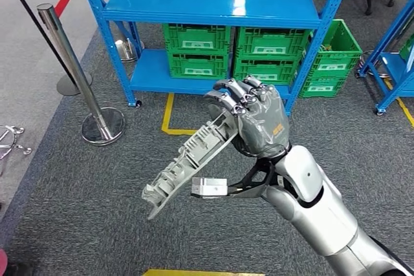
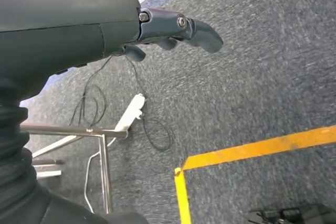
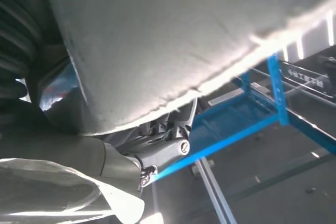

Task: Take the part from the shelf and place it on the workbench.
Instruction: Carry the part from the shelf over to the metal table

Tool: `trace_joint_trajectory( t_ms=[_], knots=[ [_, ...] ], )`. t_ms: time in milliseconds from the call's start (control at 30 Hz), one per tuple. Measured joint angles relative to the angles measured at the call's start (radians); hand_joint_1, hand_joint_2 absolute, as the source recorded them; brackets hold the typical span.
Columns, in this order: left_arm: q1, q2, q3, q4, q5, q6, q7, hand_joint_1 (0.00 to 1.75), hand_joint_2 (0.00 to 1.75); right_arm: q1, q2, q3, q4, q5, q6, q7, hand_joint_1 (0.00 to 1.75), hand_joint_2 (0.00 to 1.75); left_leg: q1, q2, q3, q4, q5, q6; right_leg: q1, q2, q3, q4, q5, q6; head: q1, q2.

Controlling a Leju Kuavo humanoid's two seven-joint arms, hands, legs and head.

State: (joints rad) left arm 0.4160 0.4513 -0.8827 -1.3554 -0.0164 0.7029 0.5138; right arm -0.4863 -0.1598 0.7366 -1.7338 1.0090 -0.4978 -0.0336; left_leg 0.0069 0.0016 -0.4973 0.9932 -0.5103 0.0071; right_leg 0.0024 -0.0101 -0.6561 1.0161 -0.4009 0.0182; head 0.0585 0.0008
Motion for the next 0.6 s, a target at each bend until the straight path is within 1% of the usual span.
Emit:
trace_joint_trajectory(
  t_ms=[33,67,100,133,167,200,233,267,300,333,367,400,433,467,500,533,567,600],
  knots=[
    [0.000,0.000,0.000,0.000,0.000,0.000,0.000,0.00,1.75,0.000,0.000,0.000,0.000,0.000,0.000,0.000,1.75,1.75,0.002,0.002,-0.012,-0.002,0.014,0.008,-0.001,0.003,-0.012,0.020,-0.031,0.006,0.001,0.000],
    [0.000,0.000,0.000,0.000,0.000,0.000,0.000,0.00,1.75,0.000,-0.001,0.000,0.000,-0.001,0.000,0.000,1.75,1.75,0.003,0.004,-0.027,-0.004,0.028,0.014,-0.003,0.005,-0.028,0.059,-0.080,0.012,0.001,0.000],
    [0.000,0.000,0.000,0.000,0.000,0.000,0.000,0.00,1.75,0.000,-0.001,0.000,0.000,-0.001,0.000,0.000,1.75,1.75,0.003,0.005,-0.044,-0.004,0.041,0.017,-0.003,0.007,-0.045,0.116,-0.136,0.016,0.003,0.000],
    [0.001,0.000,0.000,0.000,0.000,0.000,-0.001,0.00,1.75,0.000,-0.001,0.000,0.000,-0.002,0.000,0.000,1.75,1.75,0.003,0.005,-0.062,-0.003,0.053,0.019,-0.004,0.007,-0.059,0.181,-0.180,0.020,0.004,0.000],
    [0.001,-0.001,0.000,0.000,0.002,0.000,-0.001,0.00,1.75,0.000,-0.002,0.000,0.000,-0.003,0.000,0.000,1.75,1.75,0.002,0.005,-0.081,-0.003,0.066,0.018,-0.004,0.007,-0.066,0.241,-0.200,0.021,0.004,0.000],
    [0.001,-0.001,0.000,0.000,0.003,0.000,-0.002,0.00,1.75,0.000,-0.002,0.000,0.000,-0.004,0.001,0.000,1.75,1.75,0.002,0.005,-0.099,-0.003,0.078,0.017,-0.004,0.007,-0.064,0.282,-0.190,0.022,0.004,0.000],
    [0.002,-0.002,0.000,0.000,0.005,0.000,-0.002,0.00,1.75,0.000,-0.002,0.000,0.000,-0.006,0.002,0.000,1.75,1.75,0.002,0.005,-0.116,-0.002,0.091,0.015,-0.004,0.007,-0.048,0.294,-0.159,0.021,0.004,0.000],
    [0.002,-0.002,0.000,0.000,0.007,0.000,-0.003,0.00,1.75,0.000,-0.002,0.000,0.000,-0.009,0.004,0.000,1.75,1.75,0.002,0.005,-0.131,-0.002,0.103,0.012,-0.004,0.007,-0.017,0.274,-0.121,0.019,0.004,0.000],
    [0.002,-0.003,0.000,0.000,0.008,0.000,-0.003,0.00,1.75,0.000,-0.003,0.000,0.000,-0.011,0.005,0.000,1.75,1.75,0.002,0.005,-0.142,-0.001,0.114,0.009,-0.004,0.007,0.033,0.220,-0.098,0.015,0.004,0.000],
    [0.002,-0.003,0.001,0.000,0.008,0.000,-0.004,0.00,1.75,-0.001,-0.003,0.000,-0.001,-0.012,0.007,0.000,1.75,1.75,0.001,0.005,-0.150,0.000,0.123,0.005,-0.003,0.006,0.099,0.137,-0.102,0.010,0.004,0.000],
    [0.003,-0.004,0.001,0.000,0.008,0.000,-0.006,0.00,1.75,-0.002,-0.003,0.000,-0.002,-0.013,0.008,0.000,1.75,1.75,-0.001,0.004,-0.155,0.002,0.132,0.001,-0.002,0.006,0.158,0.053,-0.125,0.006,0.004,0.000],
    [0.003,-0.005,0.001,0.000,0.008,0.000,-0.009,0.00,1.75,-0.003,-0.003,0.000,-0.003,-0.014,0.008,0.000,1.75,1.75,-0.002,0.004,-0.157,0.003,0.140,-0.004,0.000,0.007,0.199,-0.011,-0.150,0.002,0.003,0.000],
    [0.004,-0.005,0.002,0.000,0.009,0.000,-0.011,0.00,1.75,-0.004,-0.003,0.000,-0.004,-0.015,0.008,0.000,1.75,1.75,-0.002,0.004,-0.159,0.003,0.148,-0.010,0.002,0.007,0.220,-0.048,-0.167,-0.003,0.003,0.000],
    [0.005,-0.005,0.002,0.000,0.010,0.000,-0.014,0.00,1.75,-0.005,-0.003,0.000,-0.005,-0.016,0.008,0.000,1.75,1.75,-0.001,0.004,-0.159,0.001,0.156,-0.016,0.002,0.008,0.218,-0.058,-0.169,-0.009,0.003,0.000],
    [0.006,-0.006,0.002,0.000,0.012,0.000,-0.016,0.00,1.75,-0.005,-0.003,0.000,-0.005,-0.017,0.009,0.000,1.75,1.75,0.001,0.004,-0.162,0.004,0.153,-0.022,0.001,0.007,0.212,-0.057,-0.162,-0.017,0.003,0.000],
    [0.007,-0.006,0.001,0.000,0.014,0.000,-0.018,0.00,1.75,-0.006,-0.003,0.000,-0.005,-0.018,0.009,0.000,1.75,1.75,0.003,0.003,-0.168,0.018,0.134,-0.028,0.000,0.005,0.207,-0.058,-0.154,-0.025,0.001,0.000],
    [0.010,-0.006,0.001,0.000,0.016,0.000,-0.019,0.00,1.75,-0.006,-0.003,0.001,-0.005,-0.019,0.009,0.000,1.75,1.75,0.004,0.002,-0.179,0.052,0.099,-0.033,-0.002,0.004,0.201,-0.059,-0.146,-0.033,-0.001,0.000],
    [0.011,-0.006,0.002,0.000,0.018,0.000,-0.020,0.00,1.75,-0.006,-0.003,0.001,-0.005,-0.019,0.009,0.000,1.75,1.75,0.005,0.002,-0.196,0.107,0.052,-0.037,-0.002,0.002,0.197,-0.058,-0.139,-0.037,-0.003,0.000]
  ],
)
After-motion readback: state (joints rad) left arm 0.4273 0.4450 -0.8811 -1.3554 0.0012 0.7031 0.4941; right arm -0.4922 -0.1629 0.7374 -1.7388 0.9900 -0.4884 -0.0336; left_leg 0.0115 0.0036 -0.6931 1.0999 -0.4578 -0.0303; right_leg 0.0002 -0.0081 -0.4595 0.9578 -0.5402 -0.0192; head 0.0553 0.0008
